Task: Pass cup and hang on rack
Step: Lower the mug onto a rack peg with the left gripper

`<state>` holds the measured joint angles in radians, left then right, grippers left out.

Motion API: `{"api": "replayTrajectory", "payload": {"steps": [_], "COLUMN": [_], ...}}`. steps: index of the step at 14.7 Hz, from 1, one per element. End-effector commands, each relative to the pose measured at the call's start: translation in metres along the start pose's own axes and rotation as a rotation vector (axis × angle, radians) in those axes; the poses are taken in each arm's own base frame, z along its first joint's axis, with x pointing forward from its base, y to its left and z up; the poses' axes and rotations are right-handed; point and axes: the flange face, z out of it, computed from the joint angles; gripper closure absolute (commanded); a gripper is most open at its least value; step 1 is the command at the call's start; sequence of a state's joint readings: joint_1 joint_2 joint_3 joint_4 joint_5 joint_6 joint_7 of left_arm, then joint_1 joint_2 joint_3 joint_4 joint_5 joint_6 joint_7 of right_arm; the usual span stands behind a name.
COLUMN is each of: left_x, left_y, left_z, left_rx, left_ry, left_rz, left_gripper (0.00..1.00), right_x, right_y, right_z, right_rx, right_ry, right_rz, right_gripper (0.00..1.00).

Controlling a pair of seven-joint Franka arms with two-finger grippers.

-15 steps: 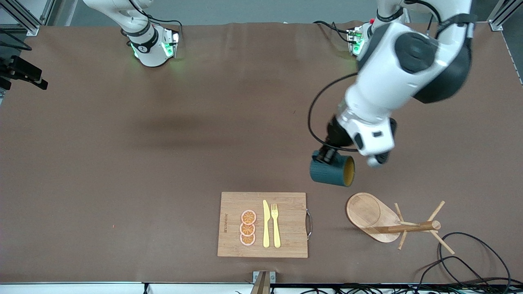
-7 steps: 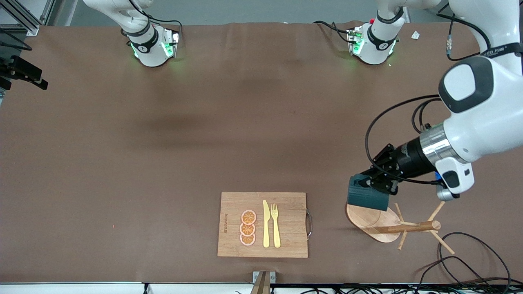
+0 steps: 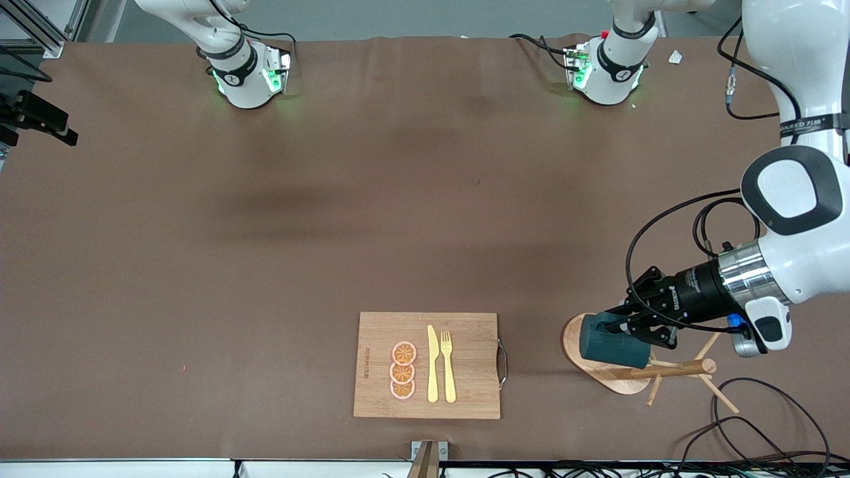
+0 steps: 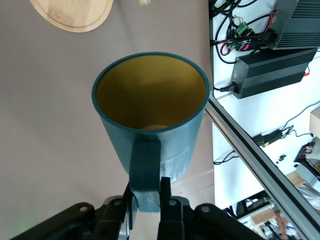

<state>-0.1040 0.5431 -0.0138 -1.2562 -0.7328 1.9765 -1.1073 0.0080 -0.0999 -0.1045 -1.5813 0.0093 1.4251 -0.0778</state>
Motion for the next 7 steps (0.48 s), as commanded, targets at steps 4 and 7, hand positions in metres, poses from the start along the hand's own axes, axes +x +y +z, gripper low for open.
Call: {"api": "replayTrajectory", "payload": {"steps": [4, 7], "left_x": [0.025, 0.04], "left_y": [0.002, 0.001], "left_z": [0.004, 0.0], "left_rx": [-0.068, -0.098], "left_ry": [-0.058, -0.092], "left_rz": [-0.05, -0.094], "left_gripper": [1.0, 1.0], "right_x": [-0.005, -0.005], "right_y": [-0.001, -0.001], "right_z": [-0.004, -0.004], "right_rx": [-0.008, -0.008], "right_ry": [0.0, 0.0], "right_rz": [-0.004, -0.004], "right_gripper": [0.0, 0.0]}}
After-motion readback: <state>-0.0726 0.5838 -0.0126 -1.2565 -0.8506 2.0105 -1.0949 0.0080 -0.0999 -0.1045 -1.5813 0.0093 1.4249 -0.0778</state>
